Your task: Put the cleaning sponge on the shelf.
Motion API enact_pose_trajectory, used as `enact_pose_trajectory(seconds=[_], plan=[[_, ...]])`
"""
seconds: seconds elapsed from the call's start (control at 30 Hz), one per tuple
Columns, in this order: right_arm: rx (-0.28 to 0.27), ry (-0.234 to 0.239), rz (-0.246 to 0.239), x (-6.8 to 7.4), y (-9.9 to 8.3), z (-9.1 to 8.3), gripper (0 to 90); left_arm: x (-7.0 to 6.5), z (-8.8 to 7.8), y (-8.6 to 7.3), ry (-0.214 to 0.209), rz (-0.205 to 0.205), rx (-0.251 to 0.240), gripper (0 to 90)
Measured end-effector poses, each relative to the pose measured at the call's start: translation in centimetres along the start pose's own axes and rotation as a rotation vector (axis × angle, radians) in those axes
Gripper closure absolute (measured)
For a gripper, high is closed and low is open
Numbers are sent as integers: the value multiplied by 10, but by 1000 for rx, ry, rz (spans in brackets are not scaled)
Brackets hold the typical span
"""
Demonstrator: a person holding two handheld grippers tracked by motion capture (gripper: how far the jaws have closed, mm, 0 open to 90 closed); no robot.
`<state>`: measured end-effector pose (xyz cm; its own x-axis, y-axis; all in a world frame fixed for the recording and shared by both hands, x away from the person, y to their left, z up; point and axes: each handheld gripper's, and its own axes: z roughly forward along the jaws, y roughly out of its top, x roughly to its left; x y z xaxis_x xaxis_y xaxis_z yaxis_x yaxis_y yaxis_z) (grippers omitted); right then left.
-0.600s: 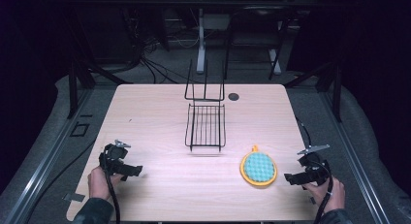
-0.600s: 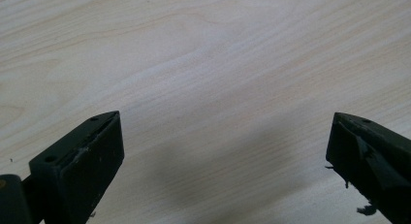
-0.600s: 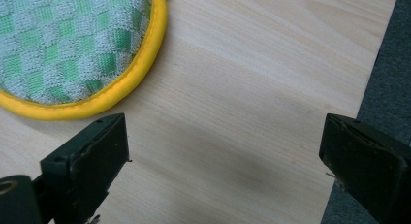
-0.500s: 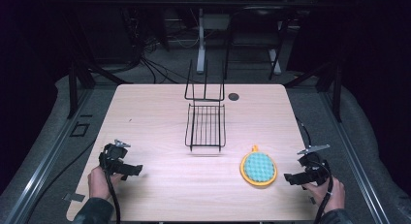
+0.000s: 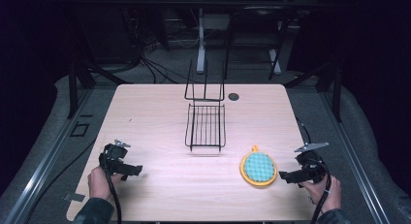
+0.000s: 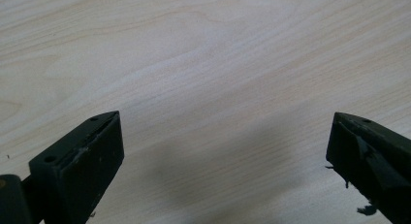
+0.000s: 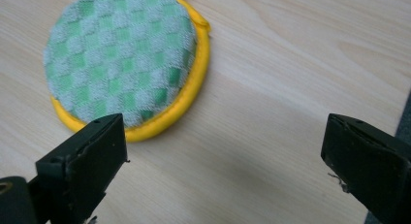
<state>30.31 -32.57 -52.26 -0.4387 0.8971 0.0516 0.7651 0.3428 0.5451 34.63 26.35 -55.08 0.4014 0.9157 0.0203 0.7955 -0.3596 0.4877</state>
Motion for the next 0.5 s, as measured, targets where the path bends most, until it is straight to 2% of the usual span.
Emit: enact_pose_trajectory(seconds=[0.27, 0.43, 0.5], plan=[[-5, 41, -30, 12, 17, 10, 0, 1, 1, 1, -2, -9, -6, 1], [22, 82, -73, 24, 30, 20, 4, 3, -1, 2, -9, -15, -18, 0], [40, 79, -84, 24, 34, 24, 23, 2, -2, 1, -7, -12, -18, 0]])
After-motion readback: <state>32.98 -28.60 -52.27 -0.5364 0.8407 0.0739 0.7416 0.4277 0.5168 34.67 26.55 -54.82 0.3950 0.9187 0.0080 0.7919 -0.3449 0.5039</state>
